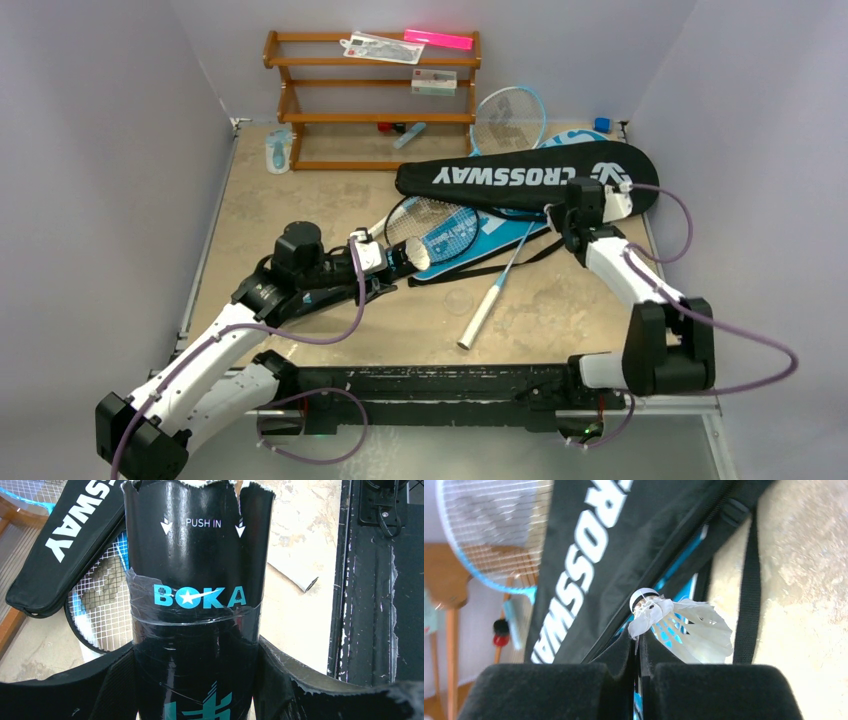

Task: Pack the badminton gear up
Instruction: Pick up the shuttlecock at the center of the board, then place the shuttlecock at the shuttle tube.

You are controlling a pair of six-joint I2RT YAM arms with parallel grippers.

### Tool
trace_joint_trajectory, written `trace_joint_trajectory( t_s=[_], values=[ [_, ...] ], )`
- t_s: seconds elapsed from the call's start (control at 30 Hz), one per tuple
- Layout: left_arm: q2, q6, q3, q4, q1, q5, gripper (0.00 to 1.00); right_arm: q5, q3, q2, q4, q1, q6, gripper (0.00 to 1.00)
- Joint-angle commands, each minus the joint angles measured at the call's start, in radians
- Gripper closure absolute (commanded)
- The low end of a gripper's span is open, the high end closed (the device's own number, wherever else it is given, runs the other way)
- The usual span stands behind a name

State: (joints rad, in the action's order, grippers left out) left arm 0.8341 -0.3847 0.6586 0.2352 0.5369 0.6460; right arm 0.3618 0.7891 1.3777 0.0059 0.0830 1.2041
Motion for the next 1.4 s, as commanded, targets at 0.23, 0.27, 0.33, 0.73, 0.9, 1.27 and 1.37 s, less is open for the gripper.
trace_joint_trajectory(
  t_s=[0.23,0.27,0.33,0.73,0.9,1.27,1.37],
  values=[
    [0.011,-0.002,0.048,-0.016,-0.008,0.1,0.52,-0.807,0.133,-0.328,-0.151,-0.004,-0.557,1.0],
    [0.014,-0.003,0.049,-0.017,-0.007,0.111,0.52,-0.904,0.144,-0.345,-0.15,-0.005,-0.606,1.0],
    [0.018,-0.002,0.05,-0.017,-0.007,0.132,0.52,-1.111,0.174,-0.363,-0.158,-0.002,-0.663,0.98],
    [0.062,-0.005,0.055,-0.005,-0.007,0.198,0.52,-1.187,0.244,-0.481,-0.326,0.286,-0.736,1.0],
    [0.077,-0.003,0.058,-0.003,-0.006,0.203,0.52,-1.139,0.249,-0.49,-0.314,0.35,-0.722,1.0],
    [0.09,-0.003,0.059,-0.002,-0.007,0.204,0.52,-0.997,0.247,-0.391,-0.248,0.509,-0.702,1.0],
    [0.092,-0.003,0.059,-0.001,-0.008,0.204,0.52,-0.972,0.249,-0.362,-0.219,0.547,-0.695,1.0]
  ],
)
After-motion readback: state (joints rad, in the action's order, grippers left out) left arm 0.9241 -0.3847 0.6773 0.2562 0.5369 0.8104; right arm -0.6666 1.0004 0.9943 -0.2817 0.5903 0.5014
